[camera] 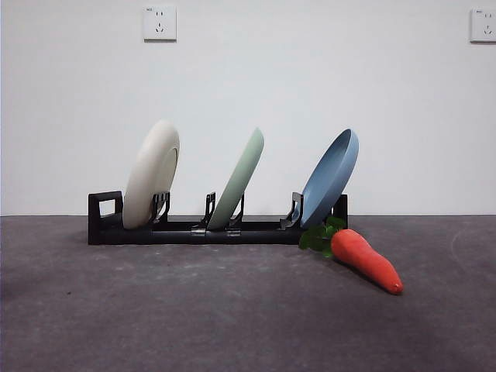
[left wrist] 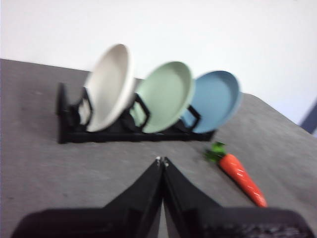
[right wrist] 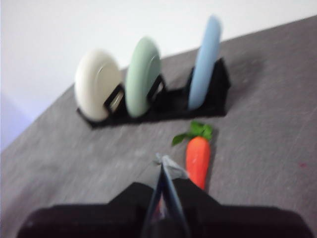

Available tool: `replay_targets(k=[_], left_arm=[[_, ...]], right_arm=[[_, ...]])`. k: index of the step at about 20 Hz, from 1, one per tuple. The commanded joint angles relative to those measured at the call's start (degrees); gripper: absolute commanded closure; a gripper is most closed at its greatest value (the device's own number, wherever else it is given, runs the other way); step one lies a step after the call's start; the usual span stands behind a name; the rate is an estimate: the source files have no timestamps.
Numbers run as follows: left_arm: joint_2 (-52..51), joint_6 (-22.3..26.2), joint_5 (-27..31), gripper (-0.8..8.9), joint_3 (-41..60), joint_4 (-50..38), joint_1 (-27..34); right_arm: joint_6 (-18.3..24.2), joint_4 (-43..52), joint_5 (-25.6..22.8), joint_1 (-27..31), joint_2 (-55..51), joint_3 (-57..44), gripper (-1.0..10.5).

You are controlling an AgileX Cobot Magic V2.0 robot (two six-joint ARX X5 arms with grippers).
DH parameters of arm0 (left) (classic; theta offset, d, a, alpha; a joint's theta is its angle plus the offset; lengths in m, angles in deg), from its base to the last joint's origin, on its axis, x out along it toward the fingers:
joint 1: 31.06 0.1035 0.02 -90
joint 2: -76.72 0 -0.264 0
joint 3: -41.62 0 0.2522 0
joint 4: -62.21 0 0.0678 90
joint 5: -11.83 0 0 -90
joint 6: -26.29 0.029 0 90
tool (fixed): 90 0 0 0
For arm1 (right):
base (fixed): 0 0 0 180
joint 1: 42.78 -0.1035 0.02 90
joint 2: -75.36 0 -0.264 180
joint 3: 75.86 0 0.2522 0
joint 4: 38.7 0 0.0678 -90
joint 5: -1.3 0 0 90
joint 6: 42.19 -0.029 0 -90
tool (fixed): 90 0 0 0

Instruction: Take the green plate from the plate rack,put the plate on the table,take the carrot from the table,put the carrot in the plate

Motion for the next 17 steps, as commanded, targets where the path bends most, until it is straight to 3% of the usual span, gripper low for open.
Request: replay_targets(k=[1,10,13,17], left_arm=[[2.62,1.95,-3.87,8.20,-3.76,2.27,0.11],[11.52,11.37,-16.13,8.20,-14.51,14.01,0.11],[13.14,14.32,-18.67,8.20,-16.48,17.55,-0.02],[13.57,15.43,-18.01,8.15,-17.42,19.21,-0.04]], right_arm=[[7.23,-7.50,0.85,-0.11,3.69,6.62,9.6],[21.51,-32.06,7.93,-0.17,14.38,24.13,9.6],[23.45,-36.20,11.10,-0.15,15.80,26.75,9.6],[23.78,-36.98,11.10,-0.15,15.98,27.23,9.4]])
